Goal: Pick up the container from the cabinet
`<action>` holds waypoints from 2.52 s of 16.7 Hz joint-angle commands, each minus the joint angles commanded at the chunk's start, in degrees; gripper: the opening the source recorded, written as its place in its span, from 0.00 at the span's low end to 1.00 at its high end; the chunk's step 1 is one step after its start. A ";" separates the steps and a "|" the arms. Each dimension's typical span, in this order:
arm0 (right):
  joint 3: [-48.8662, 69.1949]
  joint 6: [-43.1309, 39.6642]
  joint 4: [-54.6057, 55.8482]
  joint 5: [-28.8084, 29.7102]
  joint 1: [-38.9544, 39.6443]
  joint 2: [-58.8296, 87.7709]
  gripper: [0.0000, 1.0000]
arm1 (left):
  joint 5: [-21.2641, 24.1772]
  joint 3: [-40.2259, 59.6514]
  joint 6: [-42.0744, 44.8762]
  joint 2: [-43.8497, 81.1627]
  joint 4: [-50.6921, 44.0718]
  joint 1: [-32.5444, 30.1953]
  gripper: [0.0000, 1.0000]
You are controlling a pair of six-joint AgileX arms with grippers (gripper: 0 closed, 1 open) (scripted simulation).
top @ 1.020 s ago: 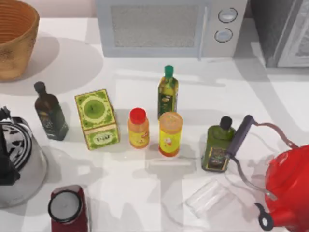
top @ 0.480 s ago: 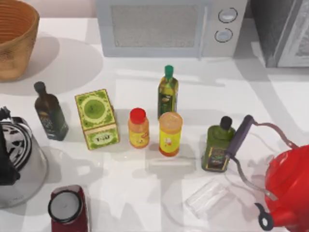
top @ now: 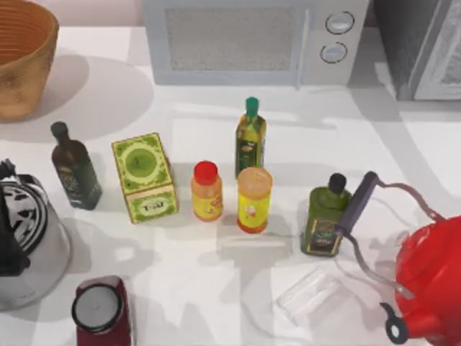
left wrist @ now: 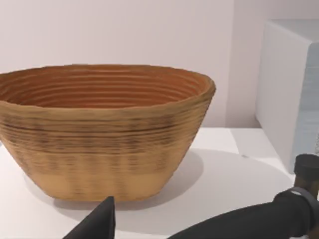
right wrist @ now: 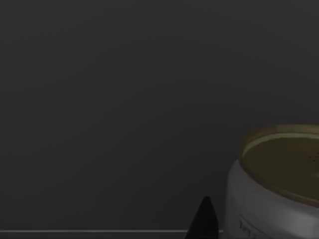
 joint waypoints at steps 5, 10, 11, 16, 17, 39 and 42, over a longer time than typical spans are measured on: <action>-2.37 -0.03 -3.48 2.96 3.08 -6.05 0.00 | 0.00 0.00 0.00 0.00 0.00 0.00 1.00; -7.54 -0.07 -11.43 9.56 9.83 -19.01 0.00 | 0.00 0.00 0.00 0.00 0.00 0.00 1.00; -8.44 -0.06 -12.92 10.80 11.10 -21.37 0.00 | 0.00 0.00 0.00 0.00 0.00 0.00 1.00; -10.41 -0.04 -16.22 13.57 13.99 -26.44 0.00 | 0.00 0.00 0.00 0.00 0.00 0.00 1.00; -10.41 -0.04 -16.22 13.57 13.99 -26.44 0.00 | 0.00 0.00 0.00 0.00 0.00 0.00 1.00; -104.22 -0.69 9.83 -11.40 -9.75 -89.61 0.00 | 0.00 0.00 0.00 0.00 0.00 0.00 1.00; -115.63 -0.78 13.76 -15.05 -13.43 -99.09 0.00 | 0.00 0.00 0.00 0.00 0.00 0.00 1.00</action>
